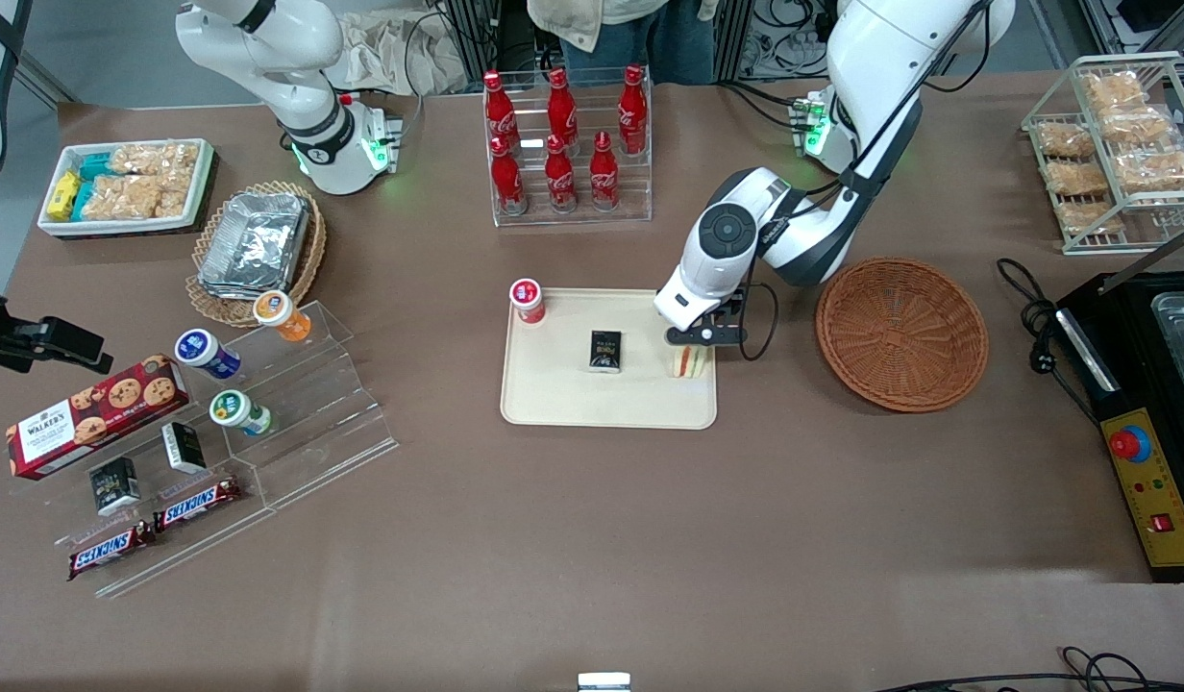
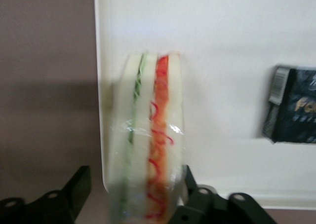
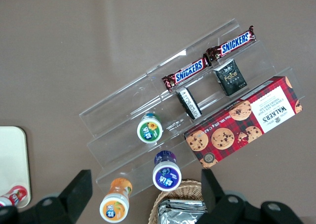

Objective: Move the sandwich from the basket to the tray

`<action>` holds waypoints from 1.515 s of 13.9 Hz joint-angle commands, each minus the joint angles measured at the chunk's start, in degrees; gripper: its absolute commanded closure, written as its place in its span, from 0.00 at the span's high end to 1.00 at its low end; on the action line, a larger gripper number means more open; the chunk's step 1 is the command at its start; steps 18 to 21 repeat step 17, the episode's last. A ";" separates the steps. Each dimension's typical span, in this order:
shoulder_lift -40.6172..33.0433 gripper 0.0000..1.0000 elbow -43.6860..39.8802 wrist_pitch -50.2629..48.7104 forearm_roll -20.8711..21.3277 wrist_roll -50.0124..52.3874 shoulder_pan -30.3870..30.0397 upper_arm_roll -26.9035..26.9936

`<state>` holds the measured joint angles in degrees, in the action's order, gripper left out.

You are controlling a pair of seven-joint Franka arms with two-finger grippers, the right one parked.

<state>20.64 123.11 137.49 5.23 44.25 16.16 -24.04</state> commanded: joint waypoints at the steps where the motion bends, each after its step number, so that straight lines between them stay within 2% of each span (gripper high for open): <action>1: -5.60 1.00 -7.24 -11.41 -0.04 2.24 -0.86 0.13; 4: -7.11 1.00 -23.39 -30.82 -0.13 1.10 -3.06 0.13; 6: -8.07 1.00 -30.27 -38.41 -0.13 0.84 -4.29 0.13; 7: -10.42 1.00 -30.99 -39.75 -1.09 -1.08 -6.39 0.05; 9: -15.96 1.00 -30.74 -40.98 -6.52 -9.57 -12.35 0.22; 11: -18.61 1.00 -31.17 -44.93 -8.38 -17.94 -18.77 0.22; 13: -20.54 1.00 -31.18 -45.12 -9.62 -21.56 -23.61 0.22; 15: -20.82 1.00 -31.44 -45.12 -11.81 -22.62 -26.70 0.40; 17: -20.90 1.00 -32.32 -46.25 -11.91 -26.74 -28.46 0.48; 21: -20.90 1.00 -32.32 -46.25 -11.91 -26.74 -28.46 0.48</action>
